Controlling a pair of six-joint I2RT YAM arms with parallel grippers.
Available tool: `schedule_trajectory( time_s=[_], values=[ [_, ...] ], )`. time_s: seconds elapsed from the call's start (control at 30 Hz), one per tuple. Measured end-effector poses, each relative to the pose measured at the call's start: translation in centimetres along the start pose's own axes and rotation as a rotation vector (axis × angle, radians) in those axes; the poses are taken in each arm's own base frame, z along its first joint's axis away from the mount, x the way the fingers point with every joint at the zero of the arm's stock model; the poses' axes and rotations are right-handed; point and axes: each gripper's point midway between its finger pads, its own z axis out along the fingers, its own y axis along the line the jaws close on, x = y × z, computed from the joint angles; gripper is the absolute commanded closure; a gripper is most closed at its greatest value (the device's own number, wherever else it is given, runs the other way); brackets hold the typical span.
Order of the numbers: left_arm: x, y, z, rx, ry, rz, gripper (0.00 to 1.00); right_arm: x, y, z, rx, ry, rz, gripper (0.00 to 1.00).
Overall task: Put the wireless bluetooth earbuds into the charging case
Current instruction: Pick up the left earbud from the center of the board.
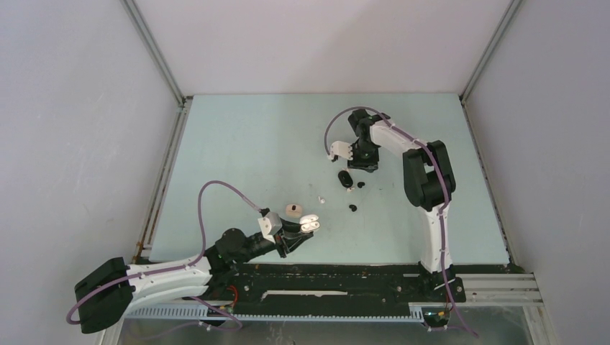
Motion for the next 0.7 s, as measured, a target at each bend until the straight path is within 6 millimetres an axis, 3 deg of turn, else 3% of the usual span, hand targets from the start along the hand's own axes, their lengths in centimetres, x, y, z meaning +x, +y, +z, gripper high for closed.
schedule_trajectory(
  time_s=[0.17, 0.47, 0.7],
  values=[
    [0.0, 0.0, 0.0, 0.0, 0.0, 0.0, 1.0, 0.6, 0.1, 1.2, -0.025, 0.041, -0.023, 0.64],
    [0.0, 0.0, 0.0, -0.001, 0.001, 0.0, 1.0, 0.0, -0.9, 1.4, -0.022, 0.043, -0.035, 0.77],
    [0.1, 0.0, 0.0, -0.001, 0.003, 0.0, 0.99, 0.2, -0.5, 1.3, -0.046, 0.043, 0.003, 0.86]
  ],
)
